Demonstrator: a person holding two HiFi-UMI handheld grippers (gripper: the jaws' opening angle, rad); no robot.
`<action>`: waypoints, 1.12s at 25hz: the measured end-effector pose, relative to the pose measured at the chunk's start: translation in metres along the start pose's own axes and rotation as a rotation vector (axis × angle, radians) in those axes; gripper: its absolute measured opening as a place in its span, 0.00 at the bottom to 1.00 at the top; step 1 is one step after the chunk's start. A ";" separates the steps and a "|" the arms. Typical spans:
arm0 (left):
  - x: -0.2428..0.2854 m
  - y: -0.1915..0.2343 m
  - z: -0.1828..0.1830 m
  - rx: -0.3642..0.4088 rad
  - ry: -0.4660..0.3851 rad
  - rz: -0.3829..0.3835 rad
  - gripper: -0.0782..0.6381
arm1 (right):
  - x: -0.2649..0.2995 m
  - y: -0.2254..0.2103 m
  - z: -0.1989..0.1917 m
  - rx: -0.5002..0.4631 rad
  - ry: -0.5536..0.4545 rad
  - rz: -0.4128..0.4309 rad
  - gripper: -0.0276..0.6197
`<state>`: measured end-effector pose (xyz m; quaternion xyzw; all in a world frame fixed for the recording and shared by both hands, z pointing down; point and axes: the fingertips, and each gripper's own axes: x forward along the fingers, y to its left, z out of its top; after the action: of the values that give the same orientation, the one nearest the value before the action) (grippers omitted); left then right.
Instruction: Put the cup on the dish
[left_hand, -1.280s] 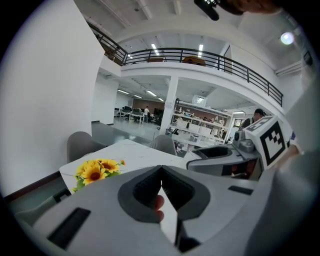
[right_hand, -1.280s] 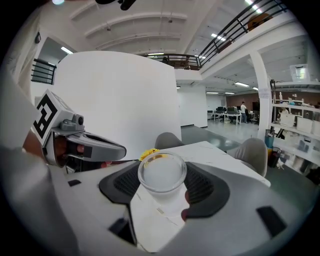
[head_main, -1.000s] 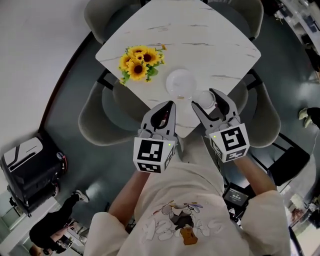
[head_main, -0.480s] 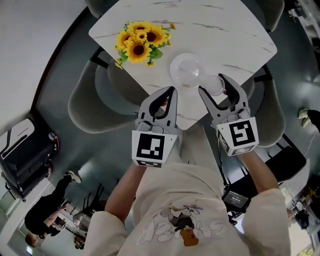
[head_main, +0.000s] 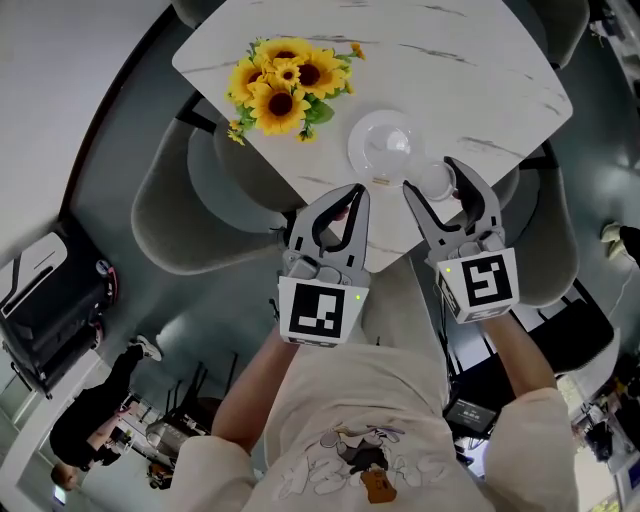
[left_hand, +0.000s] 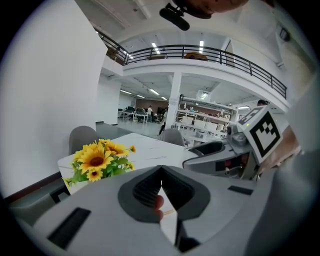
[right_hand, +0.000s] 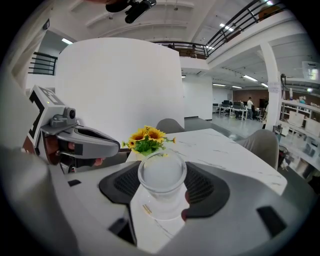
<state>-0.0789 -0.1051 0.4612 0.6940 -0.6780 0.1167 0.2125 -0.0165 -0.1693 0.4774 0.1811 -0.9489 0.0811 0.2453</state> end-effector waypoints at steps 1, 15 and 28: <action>0.003 0.001 -0.001 0.016 -0.002 -0.002 0.11 | 0.002 0.001 -0.002 0.001 0.001 0.001 0.46; 0.038 0.009 -0.047 0.076 0.069 -0.046 0.11 | 0.034 -0.004 -0.043 0.018 0.026 -0.033 0.46; 0.069 0.013 -0.068 0.082 0.084 -0.083 0.11 | 0.069 0.002 -0.071 0.035 0.076 -0.035 0.46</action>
<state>-0.0795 -0.1355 0.5539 0.7242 -0.6337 0.1646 0.2166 -0.0426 -0.1715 0.5736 0.1990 -0.9340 0.1003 0.2791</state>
